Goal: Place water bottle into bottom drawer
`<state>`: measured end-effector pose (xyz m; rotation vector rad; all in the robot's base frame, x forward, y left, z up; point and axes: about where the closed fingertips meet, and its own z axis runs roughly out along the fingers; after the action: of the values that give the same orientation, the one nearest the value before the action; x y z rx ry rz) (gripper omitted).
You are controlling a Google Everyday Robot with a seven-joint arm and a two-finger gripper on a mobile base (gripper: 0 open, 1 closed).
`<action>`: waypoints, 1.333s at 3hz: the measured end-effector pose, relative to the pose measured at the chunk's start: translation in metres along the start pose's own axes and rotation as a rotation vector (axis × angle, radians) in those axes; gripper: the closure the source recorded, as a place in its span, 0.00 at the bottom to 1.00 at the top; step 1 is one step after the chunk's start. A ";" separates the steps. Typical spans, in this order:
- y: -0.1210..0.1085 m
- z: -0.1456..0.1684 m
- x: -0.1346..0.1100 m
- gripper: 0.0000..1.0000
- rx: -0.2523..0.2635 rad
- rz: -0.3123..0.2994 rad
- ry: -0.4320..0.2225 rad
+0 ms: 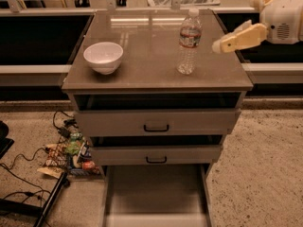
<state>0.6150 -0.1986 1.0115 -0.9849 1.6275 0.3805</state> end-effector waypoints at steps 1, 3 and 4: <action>-0.003 0.021 0.002 0.00 -0.061 0.060 -0.107; -0.019 0.056 0.016 0.00 -0.086 0.097 -0.238; -0.028 0.070 0.024 0.00 -0.087 0.108 -0.253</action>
Offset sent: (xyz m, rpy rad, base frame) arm 0.0516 0.0225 -0.0278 0.3135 -0.0580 0.1351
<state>0.6815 -0.1760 0.9747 -0.8765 1.4469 0.6288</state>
